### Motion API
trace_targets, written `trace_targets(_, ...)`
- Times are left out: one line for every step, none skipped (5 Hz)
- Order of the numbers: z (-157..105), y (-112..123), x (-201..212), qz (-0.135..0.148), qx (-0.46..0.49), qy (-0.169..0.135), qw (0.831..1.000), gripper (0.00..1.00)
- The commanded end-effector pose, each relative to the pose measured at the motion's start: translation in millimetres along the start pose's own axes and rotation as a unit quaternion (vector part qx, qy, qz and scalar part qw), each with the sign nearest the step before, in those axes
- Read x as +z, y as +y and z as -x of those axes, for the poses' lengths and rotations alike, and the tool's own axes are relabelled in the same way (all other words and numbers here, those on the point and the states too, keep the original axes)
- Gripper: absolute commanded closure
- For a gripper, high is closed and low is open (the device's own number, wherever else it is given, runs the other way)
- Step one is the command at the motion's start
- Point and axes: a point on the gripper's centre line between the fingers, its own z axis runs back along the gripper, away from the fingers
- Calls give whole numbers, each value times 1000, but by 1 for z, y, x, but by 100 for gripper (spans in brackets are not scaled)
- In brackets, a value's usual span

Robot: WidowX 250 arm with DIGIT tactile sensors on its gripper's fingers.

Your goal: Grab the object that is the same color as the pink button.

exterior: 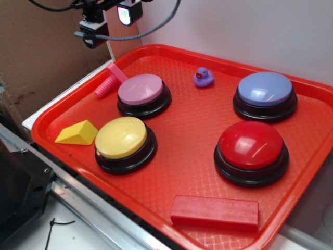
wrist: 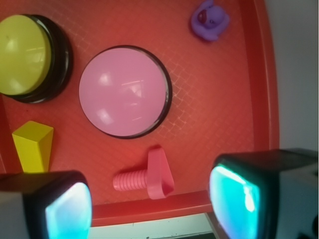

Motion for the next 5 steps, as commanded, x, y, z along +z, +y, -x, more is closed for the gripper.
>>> trace_targets(25,-13,-60,-26,35,70,997,0)
trace_targets(24,-23,-75,10,48,56,997,0)
trace_targets(24,-16,-77,6,46,55,997,0)
trace_targets(23,-8,-83,11,48,63,997,0)
trace_targets(21,-9,-100,38,51,78,995,83)
